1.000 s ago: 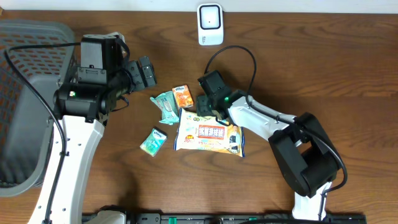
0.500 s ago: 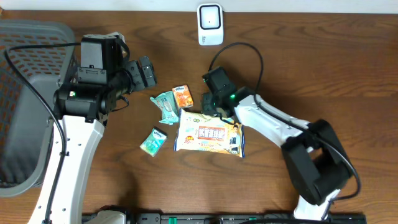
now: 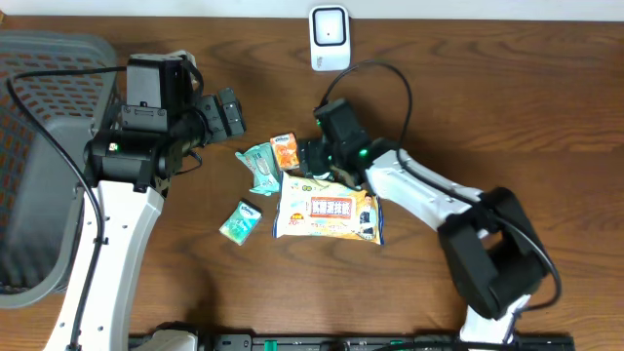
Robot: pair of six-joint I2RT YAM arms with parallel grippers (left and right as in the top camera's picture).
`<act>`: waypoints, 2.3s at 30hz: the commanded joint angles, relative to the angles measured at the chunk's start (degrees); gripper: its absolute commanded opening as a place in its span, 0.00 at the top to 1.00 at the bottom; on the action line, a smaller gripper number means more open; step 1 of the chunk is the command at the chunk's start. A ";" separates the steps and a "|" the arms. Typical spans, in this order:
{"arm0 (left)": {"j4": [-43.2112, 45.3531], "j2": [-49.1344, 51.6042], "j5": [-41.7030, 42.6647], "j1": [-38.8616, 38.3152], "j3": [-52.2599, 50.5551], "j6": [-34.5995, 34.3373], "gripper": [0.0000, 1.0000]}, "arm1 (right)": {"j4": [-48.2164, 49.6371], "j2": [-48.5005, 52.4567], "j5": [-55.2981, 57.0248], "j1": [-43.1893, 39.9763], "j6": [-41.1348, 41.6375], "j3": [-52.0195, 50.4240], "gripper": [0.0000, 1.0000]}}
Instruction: Scan the item barcode
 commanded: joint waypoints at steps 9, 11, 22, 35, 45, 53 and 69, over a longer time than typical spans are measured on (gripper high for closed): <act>-0.11 -0.04 -0.52 0.28 0.22 0.35 0.02 | -3.61 4.87 5.95 0.96 1.84 -0.24 0.35; -0.11 -0.04 -0.52 0.28 0.22 0.35 0.02 | -4.46 4.87 6.16 0.94 1.84 -0.24 0.44; -0.11 -0.04 -0.52 0.28 0.22 0.35 0.03 | -5.88 3.32 10.40 0.07 1.81 -0.02 0.50; -0.11 -0.04 -0.52 0.28 0.22 0.35 0.02 | -5.62 2.82 11.61 -10.80 7.23 -0.02 0.50; -0.11 -0.04 -0.52 0.28 0.22 0.35 0.02 | -9.90 2.84 4.00 -15.08 8.48 -0.04 0.38; -0.11 -0.04 -0.55 0.28 0.22 0.35 0.03 | -12.76 3.19 4.15 -14.95 3.91 -0.04 0.44; -0.11 -0.04 -0.52 0.28 0.22 0.35 0.02 | -24.98 3.06 -1.29 -15.41 0.02 6.23 0.35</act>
